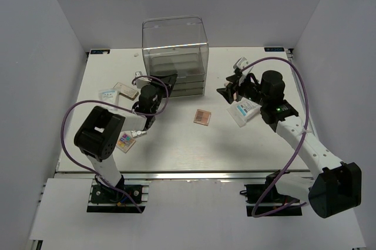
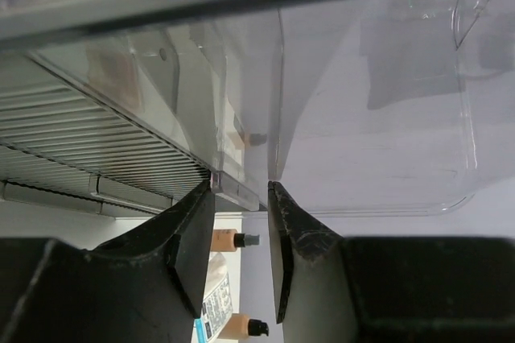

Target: Organize the makeup

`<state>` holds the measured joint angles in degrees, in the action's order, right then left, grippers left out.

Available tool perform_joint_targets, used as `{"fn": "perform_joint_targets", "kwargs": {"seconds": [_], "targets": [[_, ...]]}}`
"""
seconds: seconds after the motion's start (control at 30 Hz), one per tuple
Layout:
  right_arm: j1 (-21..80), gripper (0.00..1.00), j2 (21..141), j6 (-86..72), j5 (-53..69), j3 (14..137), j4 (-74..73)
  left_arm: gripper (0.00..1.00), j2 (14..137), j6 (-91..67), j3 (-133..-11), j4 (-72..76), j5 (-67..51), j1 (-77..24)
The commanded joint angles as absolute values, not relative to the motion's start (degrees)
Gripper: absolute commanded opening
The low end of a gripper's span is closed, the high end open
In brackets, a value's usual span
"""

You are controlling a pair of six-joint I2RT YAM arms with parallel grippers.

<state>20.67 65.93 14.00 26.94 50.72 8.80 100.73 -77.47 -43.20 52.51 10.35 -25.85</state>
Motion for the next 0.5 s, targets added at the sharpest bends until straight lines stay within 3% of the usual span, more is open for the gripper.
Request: {"fn": "perform_joint_targets", "kwargs": {"seconds": [0.0,0.47], "targets": [[20.4,0.66,65.0,13.2,26.5,51.9,11.5,0.42,100.7,-77.7,-45.2,51.1,13.3,-25.9],[20.4,0.66,65.0,12.8,26.4,52.1,12.1,0.06,100.0,-76.1,-44.5,54.8,10.7,-26.2]]}}
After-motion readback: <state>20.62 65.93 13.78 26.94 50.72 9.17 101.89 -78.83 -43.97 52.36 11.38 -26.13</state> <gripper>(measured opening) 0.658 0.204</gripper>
